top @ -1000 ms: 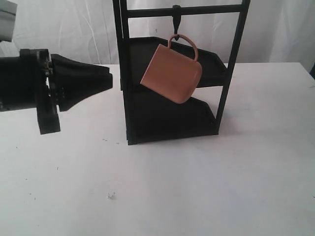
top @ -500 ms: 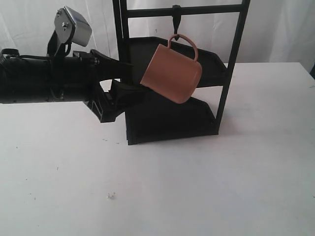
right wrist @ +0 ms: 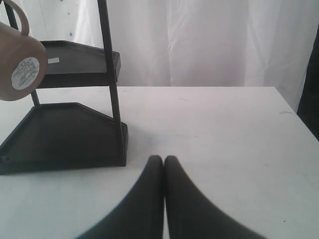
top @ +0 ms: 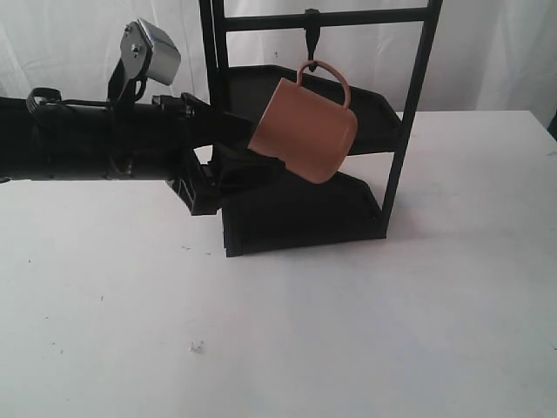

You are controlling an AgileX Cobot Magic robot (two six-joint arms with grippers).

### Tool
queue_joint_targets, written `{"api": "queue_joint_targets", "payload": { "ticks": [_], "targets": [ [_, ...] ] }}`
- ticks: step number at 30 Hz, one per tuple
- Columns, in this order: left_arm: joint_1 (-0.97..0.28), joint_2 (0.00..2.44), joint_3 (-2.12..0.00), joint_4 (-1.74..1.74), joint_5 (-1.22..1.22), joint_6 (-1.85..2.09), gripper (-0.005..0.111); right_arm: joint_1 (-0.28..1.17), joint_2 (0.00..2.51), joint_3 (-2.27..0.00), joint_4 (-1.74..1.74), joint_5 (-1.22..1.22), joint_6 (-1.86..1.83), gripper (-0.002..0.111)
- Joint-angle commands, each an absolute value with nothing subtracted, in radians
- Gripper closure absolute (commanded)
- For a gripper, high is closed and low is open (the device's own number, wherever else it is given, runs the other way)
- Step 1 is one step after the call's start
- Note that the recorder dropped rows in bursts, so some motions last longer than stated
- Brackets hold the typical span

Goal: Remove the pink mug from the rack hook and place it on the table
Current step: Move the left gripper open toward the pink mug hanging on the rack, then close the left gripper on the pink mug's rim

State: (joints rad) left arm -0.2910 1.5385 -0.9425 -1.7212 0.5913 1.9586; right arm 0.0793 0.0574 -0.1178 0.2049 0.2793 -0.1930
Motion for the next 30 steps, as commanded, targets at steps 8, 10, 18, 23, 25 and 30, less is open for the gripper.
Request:
{"api": "queue_joint_targets", "payload": {
  "ticks": [8, 10, 18, 23, 25, 30],
  "targets": [
    [-0.296, 1.565, -0.99, -1.744, 0.654, 2.116, 0.027, 0.082, 0.06, -0.116, 0.208, 0.267, -0.178, 0.108],
    [-0.298, 1.567, -0.99, -1.744, 0.664, 2.116, 0.027, 0.082, 0.06, -0.116, 0.208, 0.267, -0.178, 0.108],
    [-0.303, 1.606, -0.99, -1.744, 0.731, 2.116, 0.028, 0.082, 0.06, -0.116, 0.208, 0.267, -0.178, 0.108],
    [-0.303, 1.611, -0.99, -1.744, 0.797, 2.116, 0.038, 0.082, 0.06, -0.116, 0.208, 0.267, -0.178, 0.108],
    [-0.312, 1.613, -0.99, -1.744, 0.811, 2.116, 0.041, 0.082, 0.06, -0.116, 0.208, 0.267, -0.178, 0.108],
    [-0.353, 1.613, -0.99, -1.744, 0.724, 2.116, 0.041, 0.082, 0.06, -0.116, 0.208, 0.267, -0.178, 0.108]
  ]
}}
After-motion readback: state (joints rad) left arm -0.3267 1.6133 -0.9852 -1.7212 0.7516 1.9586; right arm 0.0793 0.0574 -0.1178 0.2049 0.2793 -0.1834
